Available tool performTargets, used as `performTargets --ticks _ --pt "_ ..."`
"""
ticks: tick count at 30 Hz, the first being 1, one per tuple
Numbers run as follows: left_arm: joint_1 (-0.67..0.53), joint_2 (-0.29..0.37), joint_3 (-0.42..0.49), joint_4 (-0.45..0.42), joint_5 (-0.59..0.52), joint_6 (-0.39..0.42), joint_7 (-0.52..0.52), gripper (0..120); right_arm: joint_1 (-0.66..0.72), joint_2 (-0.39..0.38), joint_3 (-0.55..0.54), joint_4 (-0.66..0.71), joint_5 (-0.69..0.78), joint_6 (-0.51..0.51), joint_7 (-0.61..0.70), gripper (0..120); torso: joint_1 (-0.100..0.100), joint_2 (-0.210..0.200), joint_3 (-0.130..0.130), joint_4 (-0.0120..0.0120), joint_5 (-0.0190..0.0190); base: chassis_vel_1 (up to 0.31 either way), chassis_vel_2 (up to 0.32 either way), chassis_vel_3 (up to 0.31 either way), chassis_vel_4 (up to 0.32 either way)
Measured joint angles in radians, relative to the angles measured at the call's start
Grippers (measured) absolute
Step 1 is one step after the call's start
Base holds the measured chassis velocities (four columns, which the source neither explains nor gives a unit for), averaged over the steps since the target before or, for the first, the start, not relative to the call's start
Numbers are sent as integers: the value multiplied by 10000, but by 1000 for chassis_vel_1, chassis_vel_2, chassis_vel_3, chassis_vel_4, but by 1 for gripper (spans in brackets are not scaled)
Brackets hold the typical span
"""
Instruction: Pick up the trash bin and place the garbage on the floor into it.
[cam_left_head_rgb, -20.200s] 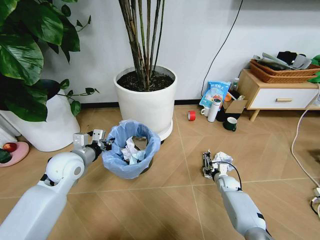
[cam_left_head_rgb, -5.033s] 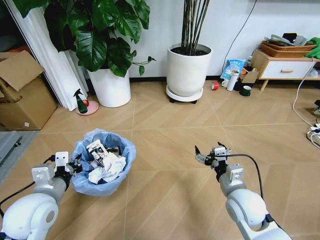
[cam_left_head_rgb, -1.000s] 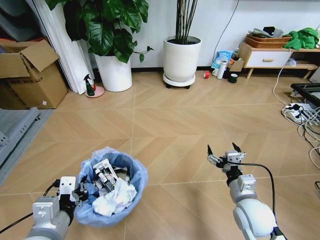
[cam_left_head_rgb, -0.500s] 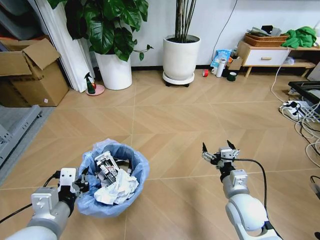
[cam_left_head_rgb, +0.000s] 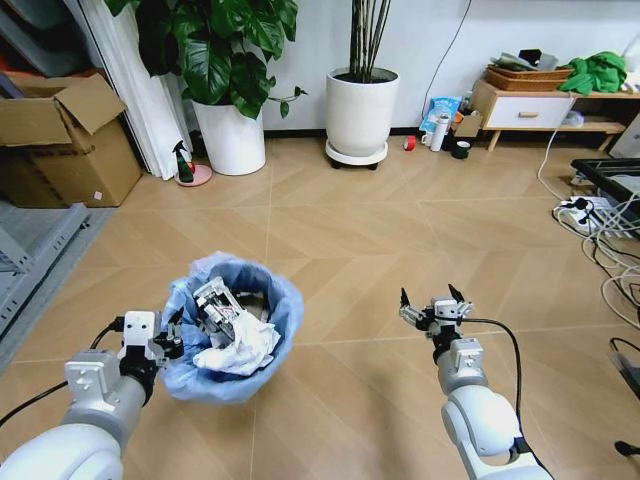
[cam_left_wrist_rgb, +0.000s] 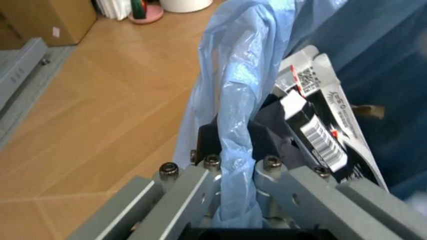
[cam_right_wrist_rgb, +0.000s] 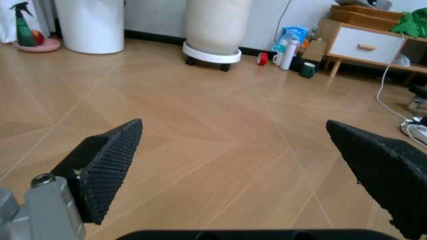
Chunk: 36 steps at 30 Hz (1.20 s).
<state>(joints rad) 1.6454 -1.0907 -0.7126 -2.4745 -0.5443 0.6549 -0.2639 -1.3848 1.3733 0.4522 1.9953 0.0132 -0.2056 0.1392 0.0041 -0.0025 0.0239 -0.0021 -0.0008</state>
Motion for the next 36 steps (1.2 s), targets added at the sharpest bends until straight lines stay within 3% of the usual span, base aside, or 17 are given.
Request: performTargets --ticks 11,36 --pt "178 -70 31 -130 28 -3 -42 0 228 -58 -167 -38 65 -133 -25 100 0 0 0 -3 0 66 -78 -70 74" --pt "-101 -117 376 612 438 -132 214 0 535 -368 -107 -450 251 -140 -42 100 0 0 0 -2 -1 78 -78 -77 76"
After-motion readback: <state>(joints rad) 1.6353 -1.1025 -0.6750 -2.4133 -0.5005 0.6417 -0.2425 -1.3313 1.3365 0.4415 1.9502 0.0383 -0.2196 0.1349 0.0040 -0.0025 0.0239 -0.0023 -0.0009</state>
